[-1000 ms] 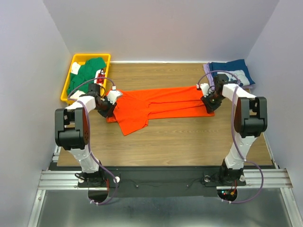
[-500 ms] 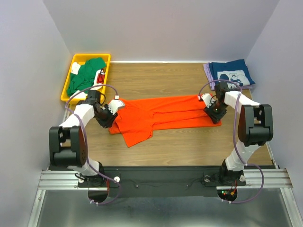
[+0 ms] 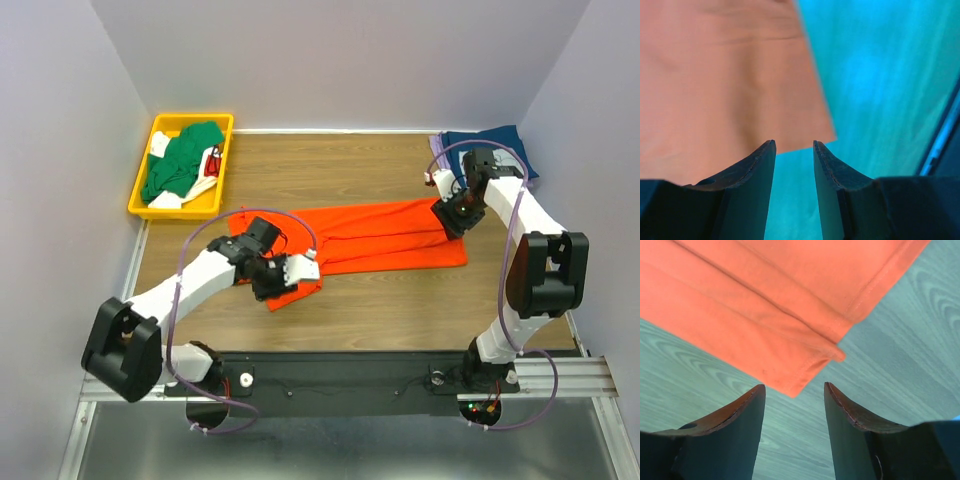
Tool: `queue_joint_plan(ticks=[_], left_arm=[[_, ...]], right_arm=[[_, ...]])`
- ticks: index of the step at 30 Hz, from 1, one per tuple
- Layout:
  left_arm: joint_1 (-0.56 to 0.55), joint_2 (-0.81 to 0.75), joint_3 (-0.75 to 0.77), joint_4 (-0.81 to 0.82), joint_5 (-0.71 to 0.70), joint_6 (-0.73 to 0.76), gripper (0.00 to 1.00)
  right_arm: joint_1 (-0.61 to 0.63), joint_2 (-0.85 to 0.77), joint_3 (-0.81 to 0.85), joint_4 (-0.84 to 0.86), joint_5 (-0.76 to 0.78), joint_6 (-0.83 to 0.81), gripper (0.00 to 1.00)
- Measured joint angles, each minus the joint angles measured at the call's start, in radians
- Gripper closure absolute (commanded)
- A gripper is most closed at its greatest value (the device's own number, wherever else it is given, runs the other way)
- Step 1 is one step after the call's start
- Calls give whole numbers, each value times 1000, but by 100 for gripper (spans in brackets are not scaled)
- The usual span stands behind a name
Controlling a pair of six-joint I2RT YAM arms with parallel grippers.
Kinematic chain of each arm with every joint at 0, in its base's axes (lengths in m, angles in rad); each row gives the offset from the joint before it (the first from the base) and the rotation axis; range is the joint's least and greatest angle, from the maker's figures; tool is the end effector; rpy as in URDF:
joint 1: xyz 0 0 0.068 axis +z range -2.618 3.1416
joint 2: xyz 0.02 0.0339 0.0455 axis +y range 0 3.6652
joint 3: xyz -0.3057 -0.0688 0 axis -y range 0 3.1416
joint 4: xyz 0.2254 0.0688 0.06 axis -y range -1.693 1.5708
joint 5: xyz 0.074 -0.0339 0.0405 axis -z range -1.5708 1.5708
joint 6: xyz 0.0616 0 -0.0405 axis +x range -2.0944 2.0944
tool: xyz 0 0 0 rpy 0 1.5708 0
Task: Fold and stack the t-shirts
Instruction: Fold the tshirt
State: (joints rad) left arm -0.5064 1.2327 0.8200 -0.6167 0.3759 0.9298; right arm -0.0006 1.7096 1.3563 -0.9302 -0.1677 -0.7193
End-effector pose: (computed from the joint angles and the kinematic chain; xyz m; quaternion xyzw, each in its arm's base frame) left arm 0.1786 -0.1249 0.2539 0.6605 0.6800 -0.1208 0.2947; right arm 0.3327 0.0101 0.2654 -0.3580 0.9190 0.0273 0.1627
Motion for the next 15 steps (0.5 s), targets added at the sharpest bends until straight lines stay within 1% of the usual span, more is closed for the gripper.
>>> queue_joint_plan(ticks=[6, 9, 14, 15], left_arm=[[-157, 109, -62, 61, -79, -87, 52], [-208, 166, -76, 126, -117, -121, 51], [-226, 193, -87, 174, -139, -148, 51], [-227, 195, -87, 177, -142, -153, 55]], right_arm=[[0, 2, 2, -24, -12, 18, 44], [0, 2, 2, -31, -13, 21, 44], [0, 3, 2, -32, -12, 21, 44], [0, 4, 2, -32, -12, 21, 44]])
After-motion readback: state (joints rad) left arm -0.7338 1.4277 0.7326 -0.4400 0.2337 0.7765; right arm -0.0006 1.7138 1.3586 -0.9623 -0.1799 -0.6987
